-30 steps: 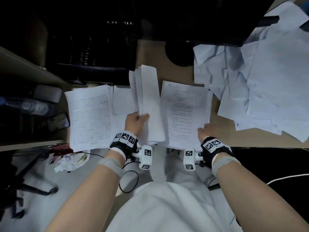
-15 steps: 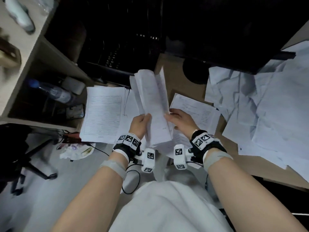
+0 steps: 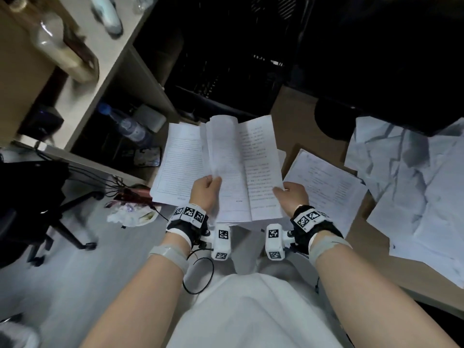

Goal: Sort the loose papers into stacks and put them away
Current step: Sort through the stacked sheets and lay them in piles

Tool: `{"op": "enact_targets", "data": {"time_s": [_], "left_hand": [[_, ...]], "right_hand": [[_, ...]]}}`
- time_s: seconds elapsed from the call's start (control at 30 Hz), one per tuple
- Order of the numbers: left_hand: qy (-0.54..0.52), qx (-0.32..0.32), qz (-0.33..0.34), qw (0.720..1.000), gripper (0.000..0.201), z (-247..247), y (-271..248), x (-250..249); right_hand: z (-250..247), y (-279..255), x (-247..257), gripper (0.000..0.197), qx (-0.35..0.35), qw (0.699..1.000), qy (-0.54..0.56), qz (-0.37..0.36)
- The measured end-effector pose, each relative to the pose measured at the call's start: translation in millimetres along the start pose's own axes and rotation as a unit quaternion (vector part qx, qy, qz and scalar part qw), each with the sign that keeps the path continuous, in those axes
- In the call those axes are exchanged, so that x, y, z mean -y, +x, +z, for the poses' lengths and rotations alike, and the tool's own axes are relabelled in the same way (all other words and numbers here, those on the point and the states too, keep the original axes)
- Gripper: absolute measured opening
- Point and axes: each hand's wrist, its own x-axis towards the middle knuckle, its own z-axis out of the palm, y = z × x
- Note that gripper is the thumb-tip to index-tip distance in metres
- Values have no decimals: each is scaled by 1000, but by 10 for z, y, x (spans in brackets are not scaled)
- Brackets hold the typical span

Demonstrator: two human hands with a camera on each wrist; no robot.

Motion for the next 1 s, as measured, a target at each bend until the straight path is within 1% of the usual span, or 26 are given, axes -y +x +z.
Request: {"op": "enact_targets", "data": {"time_s": [0.07,0.13,0.17,0.23,0.3,0.4,0.43,0.5,0.6,0.7,0.8,0.87,0.93,0.97,1.0], "left_hand": [[4,19,-3,1000,41,-188,98,86],[3,55,-5,998,33,-370,187,152],[9,70,-5,997,32,-444,226,182],[26,83,3,996,35,-531,319,234],[32,77,10,997,37,-523,388,241],[44,81,21,996,44,-396,453,188],[41,92,23,995,45,-332,450,144],[33,118,29,992,45,-174,430,71],[24,149,34,988,42,121,348,-20],[23,165,21,986,36,389,220,-68],[32,158,11,987,27,599,87,-92],[31,140,-6,990,26,733,3,-103],[23,113,-16,993,21,843,-60,-116],[26,99,-16,995,18,879,-86,-134],[30,86,-14,996,17,916,-102,-152]], "right_hand": [[150,10,60,18,4,1000,14,6],[302,27,126,18,13,1000,9,4],[368,30,159,18,14,1000,7,3],[454,16,178,21,-11,1000,-5,13],[450,-16,114,22,-57,997,-13,41],[295,-104,-106,31,-137,983,-4,124],[219,-127,-217,32,-164,975,1,151],[38,-235,-372,30,-192,960,4,203],[-246,-394,-550,34,-208,940,14,271],[-382,-515,-735,36,-178,935,22,306],[-435,-484,-1004,39,-173,936,30,304],[-437,-405,-1162,44,-177,934,37,308],[-477,-397,-1175,58,-198,933,-24,299],[-511,-394,-1131,64,-228,933,-41,276],[-541,-379,-1058,66,-246,941,-27,233]]}}
